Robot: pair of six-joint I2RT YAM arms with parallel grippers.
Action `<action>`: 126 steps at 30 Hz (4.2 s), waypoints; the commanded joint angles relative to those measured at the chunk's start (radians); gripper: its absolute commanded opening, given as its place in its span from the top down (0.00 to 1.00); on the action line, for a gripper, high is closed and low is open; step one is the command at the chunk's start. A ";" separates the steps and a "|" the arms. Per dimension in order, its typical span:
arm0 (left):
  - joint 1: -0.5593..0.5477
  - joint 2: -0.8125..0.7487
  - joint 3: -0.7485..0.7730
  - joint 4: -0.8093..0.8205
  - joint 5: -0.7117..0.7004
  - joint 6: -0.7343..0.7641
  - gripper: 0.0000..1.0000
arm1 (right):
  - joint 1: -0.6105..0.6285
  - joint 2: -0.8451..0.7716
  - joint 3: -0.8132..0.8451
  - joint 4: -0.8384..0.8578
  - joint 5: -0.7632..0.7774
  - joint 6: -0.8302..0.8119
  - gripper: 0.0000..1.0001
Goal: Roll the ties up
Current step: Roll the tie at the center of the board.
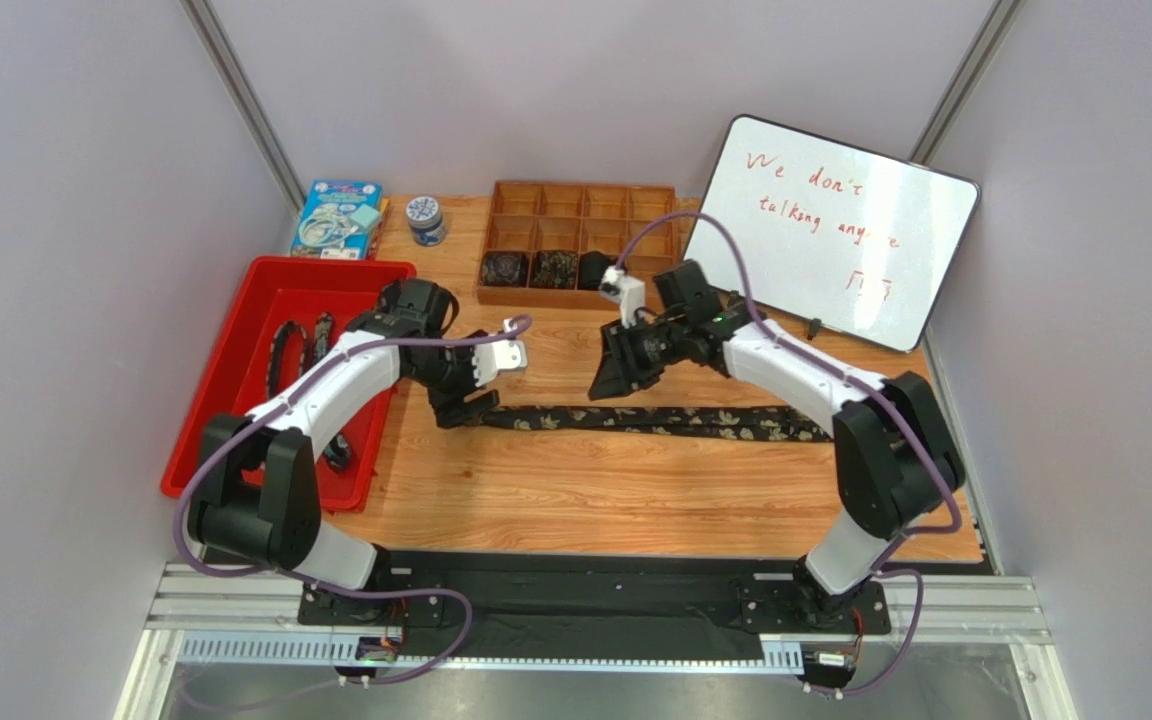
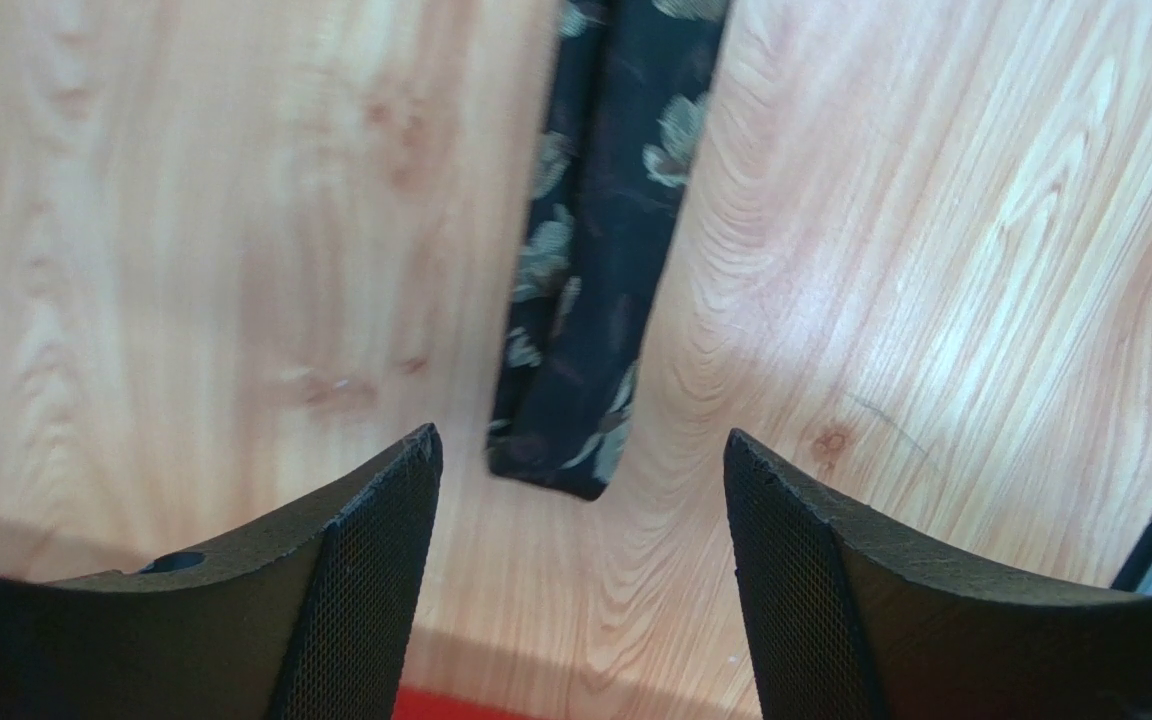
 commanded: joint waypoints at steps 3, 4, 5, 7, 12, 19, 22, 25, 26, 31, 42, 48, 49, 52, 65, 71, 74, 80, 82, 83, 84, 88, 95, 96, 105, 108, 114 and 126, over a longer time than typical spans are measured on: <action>-0.001 0.024 -0.063 0.119 0.080 0.113 0.25 | 0.111 0.145 0.022 0.172 0.026 0.197 0.67; -0.012 0.036 -0.037 0.122 0.087 0.107 0.25 | 0.109 0.159 0.033 0.177 0.023 0.204 0.68; -0.027 0.048 -0.022 0.125 0.068 0.100 0.25 | 0.109 0.172 0.039 0.178 0.023 0.205 0.68; -0.066 0.100 0.013 0.128 0.008 0.098 0.25 | 0.103 0.196 0.050 0.178 0.018 0.210 0.68; -0.165 0.197 0.061 0.119 -0.092 0.139 0.24 | 0.065 0.211 0.052 0.197 -0.022 0.269 0.68; -0.205 0.317 0.161 0.038 -0.098 0.172 0.24 | 0.048 0.194 0.013 0.255 -0.074 0.380 0.64; -0.222 0.361 0.188 0.010 -0.110 0.179 0.33 | 0.048 0.200 0.018 0.258 -0.081 0.395 0.62; -0.224 0.398 0.213 0.001 -0.117 0.163 0.49 | 0.048 0.214 0.025 0.263 -0.095 0.421 0.62; -0.225 0.404 0.216 0.001 -0.115 0.156 0.53 | 0.050 0.220 0.024 0.273 -0.098 0.435 0.62; -0.224 0.383 0.212 0.002 -0.091 0.136 0.62 | 0.056 0.255 0.038 0.289 -0.101 0.466 0.62; -0.162 0.266 0.187 -0.047 -0.071 0.135 0.25 | 0.120 0.343 0.122 0.313 -0.051 0.492 0.68; -0.069 0.245 0.164 -0.067 -0.083 0.179 0.21 | 0.154 0.392 0.148 0.359 -0.038 0.555 0.74; -0.051 0.242 0.159 -0.067 -0.081 0.182 0.20 | 0.158 0.400 0.156 0.384 -0.038 0.572 0.75; -0.030 0.238 0.146 -0.062 -0.078 0.192 0.20 | 0.178 0.436 0.164 0.451 -0.041 0.638 0.79; 0.003 0.275 0.093 -0.016 -0.103 0.245 0.27 | 0.203 0.628 0.239 0.476 0.041 0.771 0.93; 0.002 0.262 0.107 -0.028 -0.080 0.245 0.50 | 0.202 0.657 0.197 0.456 0.046 0.796 0.97; 0.002 0.242 0.136 -0.059 -0.055 0.244 0.56 | 0.203 0.653 0.184 0.454 0.041 0.791 0.98; -0.044 0.228 0.214 -0.117 0.001 0.216 0.58 | 0.203 0.654 0.193 0.450 0.034 0.793 0.98; -0.053 0.243 0.224 -0.122 -0.009 0.210 0.45 | 0.203 0.648 0.194 0.447 0.034 0.783 0.98; -0.053 0.249 0.230 -0.130 -0.018 0.212 0.42 | 0.203 0.647 0.194 0.445 0.035 0.783 0.98; -0.049 0.255 0.227 -0.133 -0.043 0.216 0.37 | 0.202 0.648 0.196 0.444 0.035 0.782 0.98; -0.014 0.277 0.178 -0.102 -0.095 0.259 0.27 | 0.200 0.653 0.196 0.445 0.032 0.788 0.99; 0.029 0.295 0.120 -0.013 -0.124 0.296 0.20 | 0.200 0.648 0.185 0.447 0.035 0.782 0.99; 0.029 0.312 0.118 -0.007 -0.127 0.294 0.20 | 0.198 0.647 0.184 0.445 0.035 0.782 0.99; 0.032 0.340 0.190 -0.083 -0.101 0.284 0.55 | 0.198 0.654 0.194 0.444 0.032 0.791 0.99; 0.029 0.283 0.210 -0.137 -0.046 0.270 0.59 | 0.198 0.654 0.194 0.444 0.034 0.791 0.99; -0.052 0.252 0.251 -0.168 0.012 0.235 0.60 | 0.198 0.656 0.213 0.439 0.035 0.791 0.99; -0.179 0.396 0.336 -0.157 0.025 0.112 0.63 | 0.180 0.547 0.193 0.387 -0.028 0.768 0.92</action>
